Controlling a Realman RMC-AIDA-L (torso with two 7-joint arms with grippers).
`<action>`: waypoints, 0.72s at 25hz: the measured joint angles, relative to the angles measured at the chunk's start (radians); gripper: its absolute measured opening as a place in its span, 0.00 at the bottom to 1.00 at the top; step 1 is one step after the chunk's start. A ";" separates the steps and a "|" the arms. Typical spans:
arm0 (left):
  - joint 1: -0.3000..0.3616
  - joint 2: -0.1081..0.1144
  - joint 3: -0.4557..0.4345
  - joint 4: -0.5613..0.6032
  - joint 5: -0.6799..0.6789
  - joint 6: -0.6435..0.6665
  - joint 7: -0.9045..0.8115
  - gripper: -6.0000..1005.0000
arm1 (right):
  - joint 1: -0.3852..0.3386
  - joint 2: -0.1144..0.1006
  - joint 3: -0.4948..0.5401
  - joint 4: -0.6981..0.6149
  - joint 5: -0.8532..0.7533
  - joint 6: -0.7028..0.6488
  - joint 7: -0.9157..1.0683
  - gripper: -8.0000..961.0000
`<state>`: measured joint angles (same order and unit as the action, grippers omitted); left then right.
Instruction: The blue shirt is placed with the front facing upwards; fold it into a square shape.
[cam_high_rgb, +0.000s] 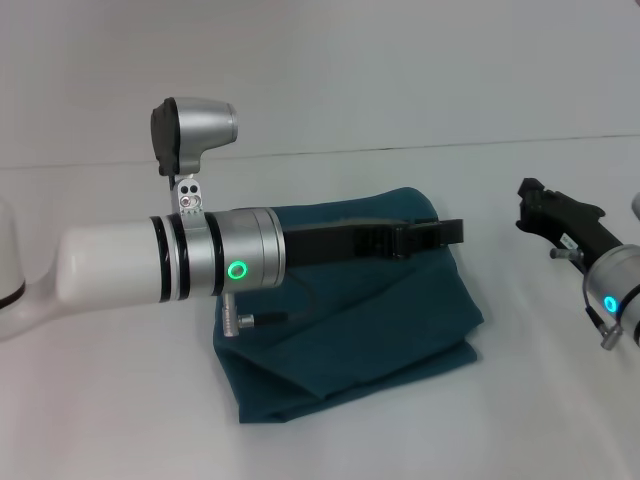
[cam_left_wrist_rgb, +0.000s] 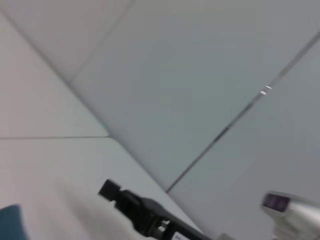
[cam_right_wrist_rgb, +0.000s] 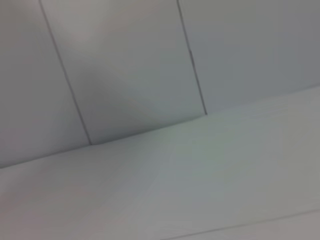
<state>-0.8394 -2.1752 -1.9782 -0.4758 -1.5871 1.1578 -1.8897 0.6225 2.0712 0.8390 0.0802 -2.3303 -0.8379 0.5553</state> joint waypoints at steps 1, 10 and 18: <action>0.002 0.000 0.002 -0.007 -0.001 0.008 0.007 0.21 | 0.001 0.000 0.000 -0.010 0.000 0.000 0.015 0.17; 0.126 0.000 0.098 -0.093 -0.062 -0.187 0.255 0.53 | -0.015 -0.020 -0.102 -0.135 -0.006 -0.140 0.207 0.18; 0.182 0.000 0.298 -0.179 -0.138 -0.311 0.313 0.72 | -0.006 -0.040 -0.472 -0.368 -0.049 -0.456 0.516 0.18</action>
<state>-0.6576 -2.1753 -1.6799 -0.6552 -1.7251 0.8464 -1.5763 0.6165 2.0307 0.3666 -0.2874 -2.3792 -1.2938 1.0714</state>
